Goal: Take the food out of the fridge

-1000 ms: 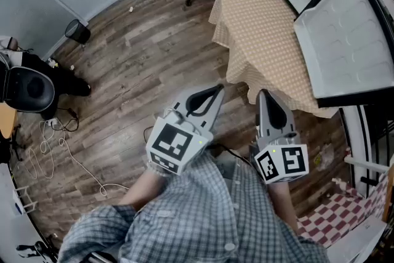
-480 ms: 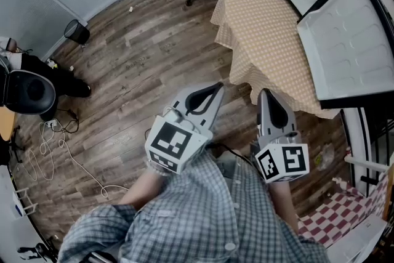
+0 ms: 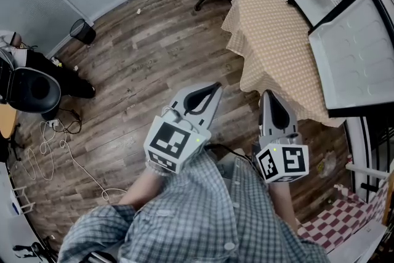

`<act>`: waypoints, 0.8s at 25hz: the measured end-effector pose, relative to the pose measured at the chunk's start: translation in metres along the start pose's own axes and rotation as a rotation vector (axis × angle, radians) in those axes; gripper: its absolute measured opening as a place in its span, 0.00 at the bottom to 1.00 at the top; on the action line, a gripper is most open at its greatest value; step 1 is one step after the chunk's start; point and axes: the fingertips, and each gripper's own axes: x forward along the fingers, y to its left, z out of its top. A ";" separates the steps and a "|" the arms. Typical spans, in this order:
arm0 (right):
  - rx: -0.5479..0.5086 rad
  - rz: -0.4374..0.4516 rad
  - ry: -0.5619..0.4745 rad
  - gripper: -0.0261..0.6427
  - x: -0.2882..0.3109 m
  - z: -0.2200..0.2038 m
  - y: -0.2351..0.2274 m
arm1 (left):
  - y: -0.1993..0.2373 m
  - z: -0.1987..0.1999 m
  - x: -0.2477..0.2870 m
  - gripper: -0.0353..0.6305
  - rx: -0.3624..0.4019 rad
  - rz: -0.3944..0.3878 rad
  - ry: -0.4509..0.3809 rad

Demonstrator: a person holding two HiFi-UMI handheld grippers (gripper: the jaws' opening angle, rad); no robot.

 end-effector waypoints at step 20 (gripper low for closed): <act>-0.020 0.056 0.026 0.05 0.053 -0.003 -0.006 | 0.048 -0.002 0.015 0.06 -0.023 0.088 -0.001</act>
